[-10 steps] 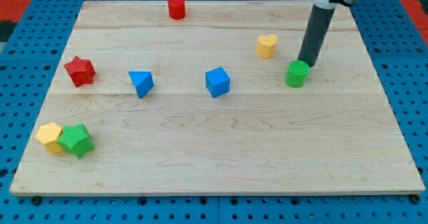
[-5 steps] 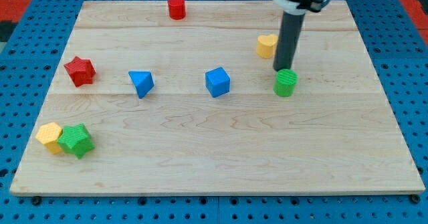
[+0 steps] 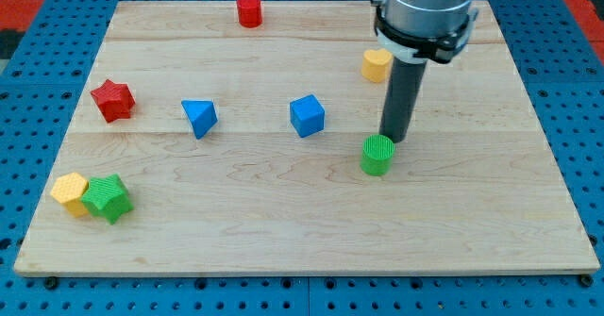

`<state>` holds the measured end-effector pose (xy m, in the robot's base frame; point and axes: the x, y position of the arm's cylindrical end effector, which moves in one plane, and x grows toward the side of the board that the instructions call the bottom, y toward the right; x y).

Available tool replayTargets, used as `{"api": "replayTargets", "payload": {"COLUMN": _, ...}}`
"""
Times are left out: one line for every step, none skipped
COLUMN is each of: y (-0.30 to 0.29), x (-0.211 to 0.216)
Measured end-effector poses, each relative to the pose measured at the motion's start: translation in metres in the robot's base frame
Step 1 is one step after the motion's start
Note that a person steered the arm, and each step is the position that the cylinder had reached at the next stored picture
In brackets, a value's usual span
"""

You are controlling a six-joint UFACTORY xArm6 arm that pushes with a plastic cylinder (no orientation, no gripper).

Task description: Move the green circle into the green star

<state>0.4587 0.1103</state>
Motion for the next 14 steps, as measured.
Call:
{"api": "replayTargets", "payload": {"y": -0.03, "x": 0.02}}
{"api": "replayTargets", "payload": {"y": -0.083, "x": 0.022}}
{"api": "replayTargets", "payload": {"y": -0.059, "x": 0.035}}
{"api": "replayTargets", "payload": {"y": -0.041, "x": 0.04}}
{"api": "replayTargets", "payload": {"y": -0.068, "x": 0.076}}
{"api": "replayTargets", "payload": {"y": -0.122, "x": 0.056}}
{"api": "replayTargets", "payload": {"y": -0.155, "x": 0.018}}
{"api": "replayTargets", "payload": {"y": -0.14, "x": 0.02}}
{"api": "replayTargets", "payload": {"y": -0.092, "x": 0.027}}
{"api": "replayTargets", "payload": {"y": -0.104, "x": 0.057}}
{"api": "replayTargets", "payload": {"y": -0.181, "x": 0.06}}
{"api": "replayTargets", "payload": {"y": -0.192, "x": 0.067}}
{"api": "replayTargets", "payload": {"y": -0.176, "x": 0.082}}
{"api": "replayTargets", "payload": {"y": -0.266, "x": 0.077}}
